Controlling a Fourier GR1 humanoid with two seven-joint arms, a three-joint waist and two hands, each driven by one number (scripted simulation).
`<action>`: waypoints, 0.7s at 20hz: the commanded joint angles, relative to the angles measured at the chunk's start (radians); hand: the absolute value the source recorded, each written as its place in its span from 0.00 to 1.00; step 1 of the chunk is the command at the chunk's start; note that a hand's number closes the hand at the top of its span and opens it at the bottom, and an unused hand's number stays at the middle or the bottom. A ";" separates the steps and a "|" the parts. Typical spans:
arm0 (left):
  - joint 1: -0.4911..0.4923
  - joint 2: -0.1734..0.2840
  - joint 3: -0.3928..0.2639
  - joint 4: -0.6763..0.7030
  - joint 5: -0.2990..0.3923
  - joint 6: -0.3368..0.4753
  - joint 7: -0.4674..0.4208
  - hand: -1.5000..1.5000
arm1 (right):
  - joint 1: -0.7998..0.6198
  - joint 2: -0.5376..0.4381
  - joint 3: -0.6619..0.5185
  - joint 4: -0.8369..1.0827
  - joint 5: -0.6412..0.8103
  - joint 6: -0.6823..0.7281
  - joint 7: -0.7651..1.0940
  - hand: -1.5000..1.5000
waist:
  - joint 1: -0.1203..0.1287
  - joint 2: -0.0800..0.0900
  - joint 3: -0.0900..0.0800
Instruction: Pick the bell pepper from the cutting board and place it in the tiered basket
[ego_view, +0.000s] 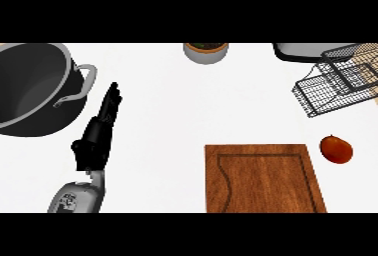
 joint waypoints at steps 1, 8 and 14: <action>-0.032 -0.023 -0.015 -0.004 -0.013 0.010 0.044 0.50 | -0.085 0.008 0.016 0.226 0.049 -0.072 -0.072 1.00 | 0.007 0.003 0.001; 0.029 -0.019 -0.023 -0.023 -0.015 0.002 0.018 0.50 | -0.131 0.069 -0.136 0.348 -0.107 -0.013 -0.007 0.00 | -0.002 -0.001 0.001; -0.014 0.003 0.023 0.013 0.005 -0.011 0.007 0.50 | -0.218 0.022 -0.302 0.445 -0.234 -0.044 0.022 0.00 | -0.002 0.002 0.001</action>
